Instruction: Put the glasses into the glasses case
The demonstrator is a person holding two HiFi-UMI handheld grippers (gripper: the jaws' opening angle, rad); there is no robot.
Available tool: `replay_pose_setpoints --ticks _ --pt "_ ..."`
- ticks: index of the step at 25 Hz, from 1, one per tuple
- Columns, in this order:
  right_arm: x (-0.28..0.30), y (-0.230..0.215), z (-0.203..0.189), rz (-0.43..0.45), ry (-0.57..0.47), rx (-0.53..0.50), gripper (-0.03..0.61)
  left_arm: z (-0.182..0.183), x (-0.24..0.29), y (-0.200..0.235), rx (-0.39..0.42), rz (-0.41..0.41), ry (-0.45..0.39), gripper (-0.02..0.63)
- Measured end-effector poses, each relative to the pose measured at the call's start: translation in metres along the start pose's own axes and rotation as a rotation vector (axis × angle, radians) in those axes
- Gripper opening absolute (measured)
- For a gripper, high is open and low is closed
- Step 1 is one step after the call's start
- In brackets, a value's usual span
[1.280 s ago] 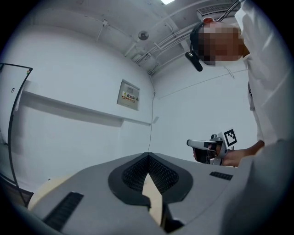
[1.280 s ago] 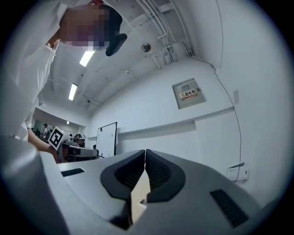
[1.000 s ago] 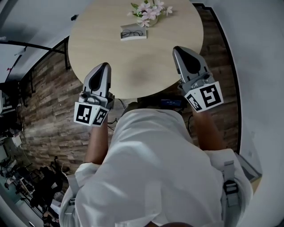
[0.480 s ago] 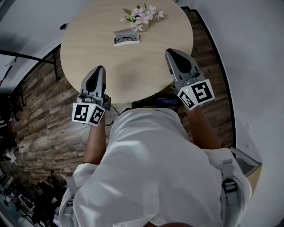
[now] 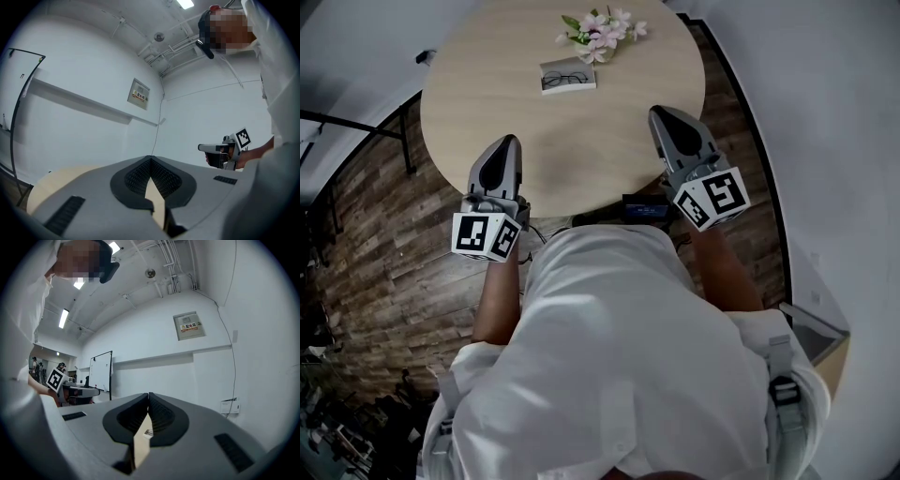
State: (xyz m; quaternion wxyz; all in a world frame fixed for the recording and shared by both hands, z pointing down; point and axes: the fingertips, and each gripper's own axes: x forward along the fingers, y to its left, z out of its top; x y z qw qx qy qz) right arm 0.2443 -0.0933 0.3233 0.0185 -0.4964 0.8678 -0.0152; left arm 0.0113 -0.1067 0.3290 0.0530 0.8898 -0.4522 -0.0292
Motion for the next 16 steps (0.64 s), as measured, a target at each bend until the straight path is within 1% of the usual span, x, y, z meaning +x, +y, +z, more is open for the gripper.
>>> replay_pose_setpoints --ticks 3,5,8,10,13,16 --pt "0.007 0.007 -0.009 -0.001 0.024 0.005 0.025 -0.006 -0.005 0.006 0.011 -0.027 0.006 0.003" --pt "0.012 0.013 -0.015 0.0 0.041 0.005 0.025 -0.008 -0.008 0.01 -0.006 -0.049 0.007 0.005" --pt "0.018 0.023 -0.018 0.002 0.053 -0.004 0.025 -0.005 -0.015 0.013 -0.037 -0.101 -0.027 0.006" --pt "0.024 0.024 -0.025 -0.003 0.073 -0.006 0.025 -0.004 -0.017 0.017 -0.042 -0.123 -0.049 0.006" --pt "0.031 0.023 -0.041 -0.02 0.109 0.005 0.025 -0.008 -0.016 0.026 -0.028 -0.113 -0.04 0.006" --pt "0.033 0.029 -0.049 -0.021 0.128 0.007 0.025 -0.014 -0.017 0.034 -0.008 -0.084 -0.01 0.006"
